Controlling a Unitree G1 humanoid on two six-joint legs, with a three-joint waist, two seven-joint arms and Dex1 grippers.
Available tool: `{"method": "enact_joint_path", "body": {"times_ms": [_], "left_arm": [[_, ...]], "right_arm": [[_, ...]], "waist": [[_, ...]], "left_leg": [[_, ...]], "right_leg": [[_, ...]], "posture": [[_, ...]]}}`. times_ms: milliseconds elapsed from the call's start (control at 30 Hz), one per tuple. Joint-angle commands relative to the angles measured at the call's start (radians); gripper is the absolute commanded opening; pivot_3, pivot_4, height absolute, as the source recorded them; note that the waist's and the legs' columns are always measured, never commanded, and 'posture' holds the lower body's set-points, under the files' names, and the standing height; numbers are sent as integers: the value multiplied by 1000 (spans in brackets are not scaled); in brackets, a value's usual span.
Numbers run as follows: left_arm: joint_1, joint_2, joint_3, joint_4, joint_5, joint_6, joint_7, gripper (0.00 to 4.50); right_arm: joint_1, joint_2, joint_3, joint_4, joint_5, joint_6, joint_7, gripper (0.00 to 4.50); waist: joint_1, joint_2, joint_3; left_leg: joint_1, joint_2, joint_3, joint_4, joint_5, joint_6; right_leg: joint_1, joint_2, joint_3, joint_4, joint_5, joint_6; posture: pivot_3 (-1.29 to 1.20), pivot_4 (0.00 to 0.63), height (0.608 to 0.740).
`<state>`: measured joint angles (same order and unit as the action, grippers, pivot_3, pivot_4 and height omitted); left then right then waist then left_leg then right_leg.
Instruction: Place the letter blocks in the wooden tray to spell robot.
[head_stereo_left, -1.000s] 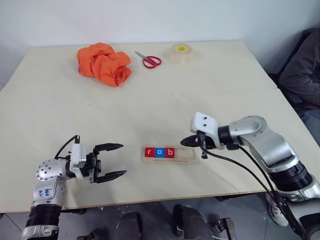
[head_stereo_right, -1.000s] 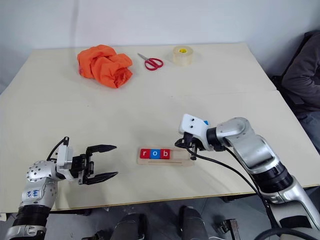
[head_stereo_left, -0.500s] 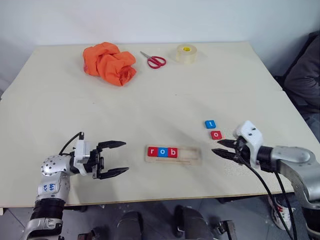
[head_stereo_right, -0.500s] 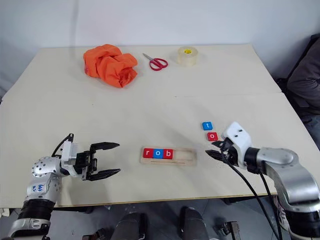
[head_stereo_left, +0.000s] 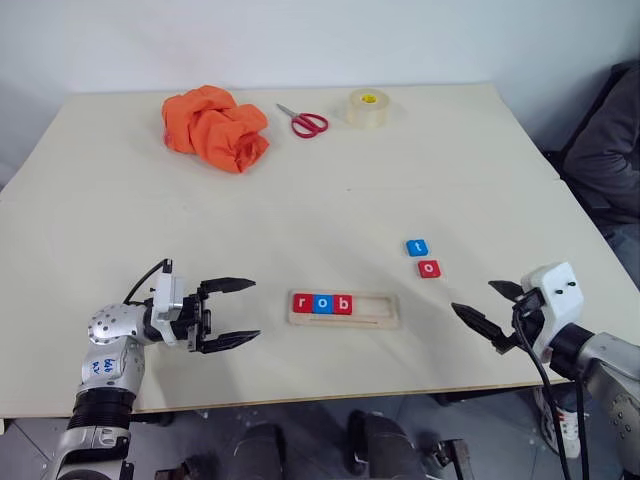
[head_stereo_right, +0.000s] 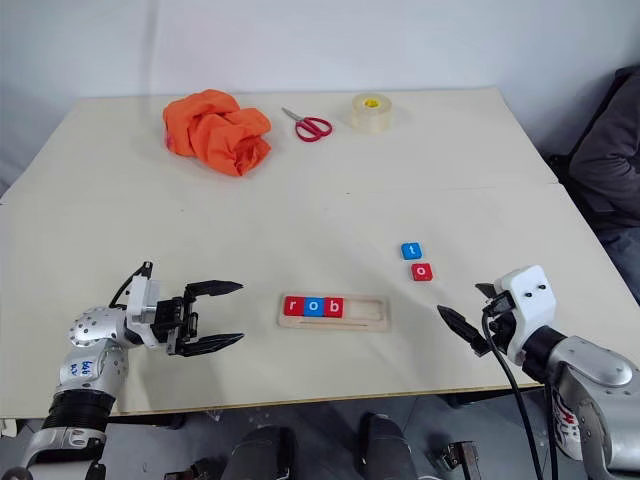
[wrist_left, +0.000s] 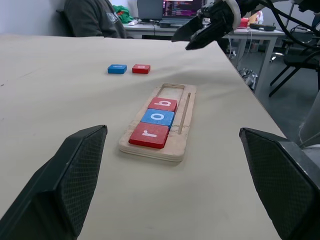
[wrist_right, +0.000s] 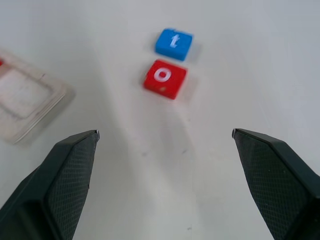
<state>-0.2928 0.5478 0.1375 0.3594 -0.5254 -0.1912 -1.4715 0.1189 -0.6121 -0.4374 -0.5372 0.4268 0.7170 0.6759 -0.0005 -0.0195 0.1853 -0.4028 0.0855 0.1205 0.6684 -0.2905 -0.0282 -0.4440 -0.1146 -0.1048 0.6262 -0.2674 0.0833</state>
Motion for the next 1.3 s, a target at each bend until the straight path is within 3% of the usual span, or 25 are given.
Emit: {"method": "enact_joint_path", "body": {"times_ms": [33, 533, 700, 833, 1000, 1300], "left_arm": [[-12, 13, 7, -9, -4, 4, -12, 4500], [-25, 7, 5, -13, -1, 7, -11, 4500], [-30, 0, 1, -17, -1, 6, -7, 4500], [-16, -4, 2, -34, -4, 9, -1, 4500], [7, -5, 5, -64, -8, 17, 11, 4500], [47, 1, 17, -115, -15, 31, 29, 4500]], "right_arm": [[23, 5, -31, -24, 25, -49, -2, 4464], [21, 3, 23, 37, 34, -102, -24, 4464], [-39, 61, 94, 32, 35, -73, -107, 4464], [-161, 174, 181, 78, -18, -62, -263, 4464], [-260, 247, 295, 166, -102, -77, -351, 4464], [-315, 303, 287, 290, -164, -165, -440, 4464]], "waist": [[0, 0, 0], [-1, 0, 0], [-1, 0, 0], [-6, -1, -1], [-4, -1, -1], [-3, -1, -1]], "left_leg": [[0, 0, 0, 0, 0, 0], [0, 0, 0, 0, 0, 0], [1, 0, 0, 0, 0, 0], [0, 0, 0, 1, 0, 0], [0, 0, 0, 0, 1, 0], [0, 0, 0, 0, 1, 0]], "right_leg": [[0, 0, 0, 0, 0, 0], [0, 0, 0, 0, 0, 0], [0, 0, 0, 1, 0, 0], [0, 0, 0, 1, 0, 0], [0, 0, 0, 1, 1, -1], [0, 0, 1, 0, 1, -1]], "posture": [[0, 150, 740], [0, 150, 740], [0, 150, 740], [0, 150, 740], [0, 150, 740], [0, 150, 740]]}}
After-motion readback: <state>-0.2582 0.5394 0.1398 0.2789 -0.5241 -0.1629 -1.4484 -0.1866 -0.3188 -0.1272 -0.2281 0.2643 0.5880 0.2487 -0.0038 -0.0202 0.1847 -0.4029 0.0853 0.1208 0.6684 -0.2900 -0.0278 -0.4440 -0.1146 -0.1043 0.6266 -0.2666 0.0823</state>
